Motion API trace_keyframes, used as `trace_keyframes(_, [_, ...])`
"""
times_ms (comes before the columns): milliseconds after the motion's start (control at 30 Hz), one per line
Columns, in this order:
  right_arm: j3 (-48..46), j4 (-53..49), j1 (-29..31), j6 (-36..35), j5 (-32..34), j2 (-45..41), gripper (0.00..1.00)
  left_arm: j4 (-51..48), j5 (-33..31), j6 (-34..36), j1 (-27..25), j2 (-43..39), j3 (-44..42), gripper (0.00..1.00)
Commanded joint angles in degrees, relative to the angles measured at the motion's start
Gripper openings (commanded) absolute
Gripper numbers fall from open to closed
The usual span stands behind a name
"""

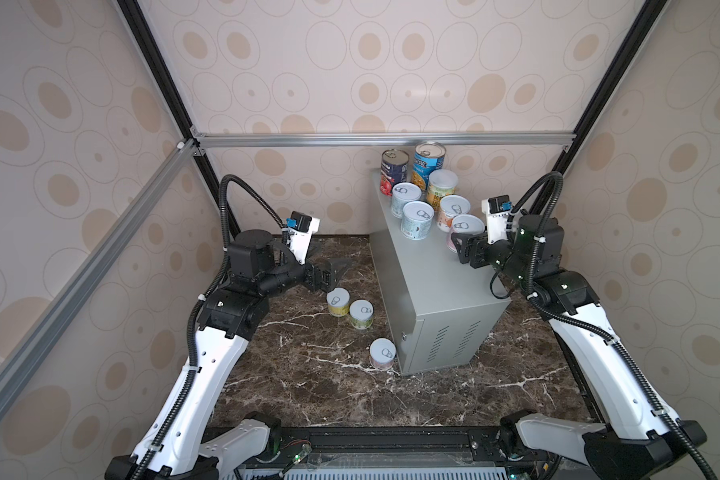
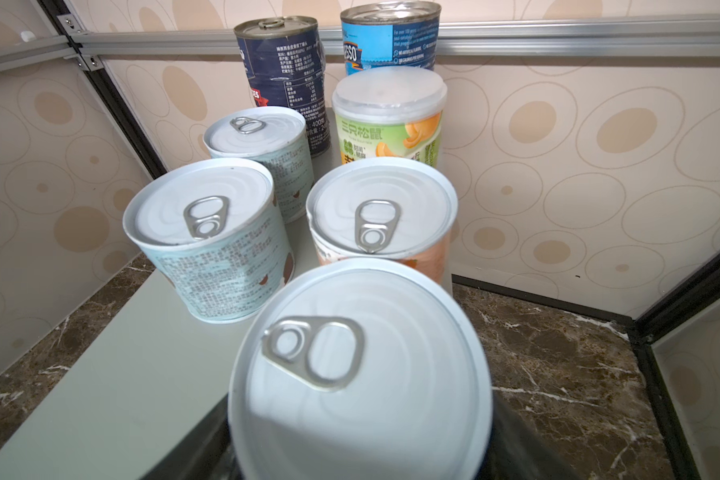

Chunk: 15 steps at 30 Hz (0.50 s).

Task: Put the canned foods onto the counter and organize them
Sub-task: 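Grasp the pink-labelled can with the right gripper and slide it into the row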

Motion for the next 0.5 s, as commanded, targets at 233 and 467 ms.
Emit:
trace_keyframes(233, [1.78, -2.39, -0.36, -0.27, -6.1, -2.27, 1.0, 1.44, -0.52, -1.03, 0.77, 0.06, -1.94, 0.98])
trace_keyframes(467, [11.32, -14.17, -0.36, 1.86, -2.76, -4.28, 1.0, 0.52, -5.2, -2.76, 1.02, 1.1, -4.25, 0.98])
